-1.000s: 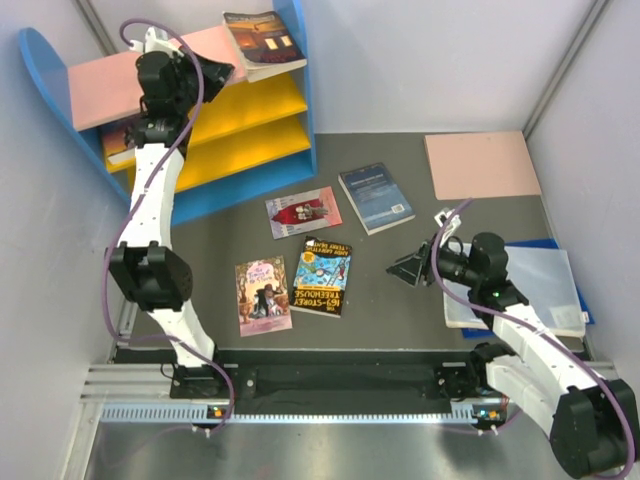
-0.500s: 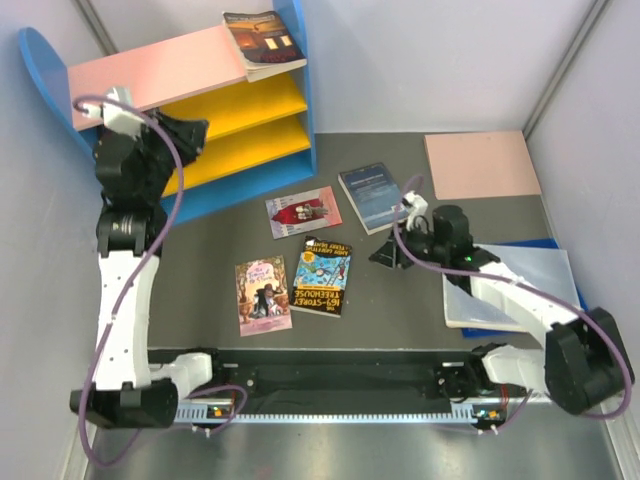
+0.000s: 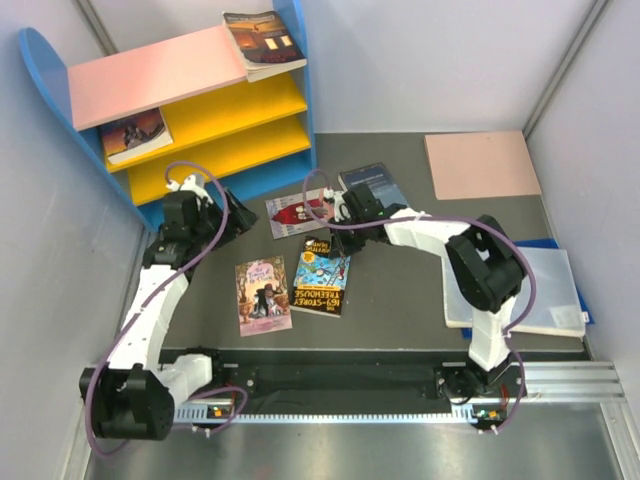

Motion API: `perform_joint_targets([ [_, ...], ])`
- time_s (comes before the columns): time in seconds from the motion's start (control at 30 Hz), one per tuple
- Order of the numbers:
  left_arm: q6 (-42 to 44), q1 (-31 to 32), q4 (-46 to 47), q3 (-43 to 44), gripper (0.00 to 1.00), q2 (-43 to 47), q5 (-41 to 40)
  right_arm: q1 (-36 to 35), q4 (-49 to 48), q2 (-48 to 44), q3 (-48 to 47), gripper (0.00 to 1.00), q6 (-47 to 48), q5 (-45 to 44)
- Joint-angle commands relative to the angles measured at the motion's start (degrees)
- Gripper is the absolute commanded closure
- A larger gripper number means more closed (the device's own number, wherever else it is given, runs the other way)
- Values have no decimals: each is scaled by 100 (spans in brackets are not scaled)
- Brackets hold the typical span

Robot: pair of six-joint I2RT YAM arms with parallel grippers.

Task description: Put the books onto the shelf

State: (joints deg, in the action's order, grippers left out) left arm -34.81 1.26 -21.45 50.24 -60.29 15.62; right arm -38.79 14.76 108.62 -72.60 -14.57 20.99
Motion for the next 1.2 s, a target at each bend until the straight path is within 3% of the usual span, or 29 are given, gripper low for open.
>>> perform_joint_targets([
  [0.0, 263, 331, 370, -215, 11, -131, 187, -59, 720, 160, -431, 100, 77, -403],
  [0.3, 325, 1973, 1036, -647, 13, -1211, 3, -59, 949, 133, -290, 100, 59, -930],
  [0.6, 404, 2625, 1249, -383, 16, -2548, -93, -59, 1046, 133, -334, 100, 77, -1027],
  [0.87, 317, 2722, 1591, -392, 21, -2672, 64, -59, 1002, 125, -255, 100, 112, -931],
  [1.0, 150, 2845, 1960, -418, 22, -2269, 494, -59, 985, 133, -185, 100, 138, -904],
  [1.17, -35, 3152, 2101, -348, 21, -1723, 416, -59, 914, 125, -44, 100, 147, -816],
])
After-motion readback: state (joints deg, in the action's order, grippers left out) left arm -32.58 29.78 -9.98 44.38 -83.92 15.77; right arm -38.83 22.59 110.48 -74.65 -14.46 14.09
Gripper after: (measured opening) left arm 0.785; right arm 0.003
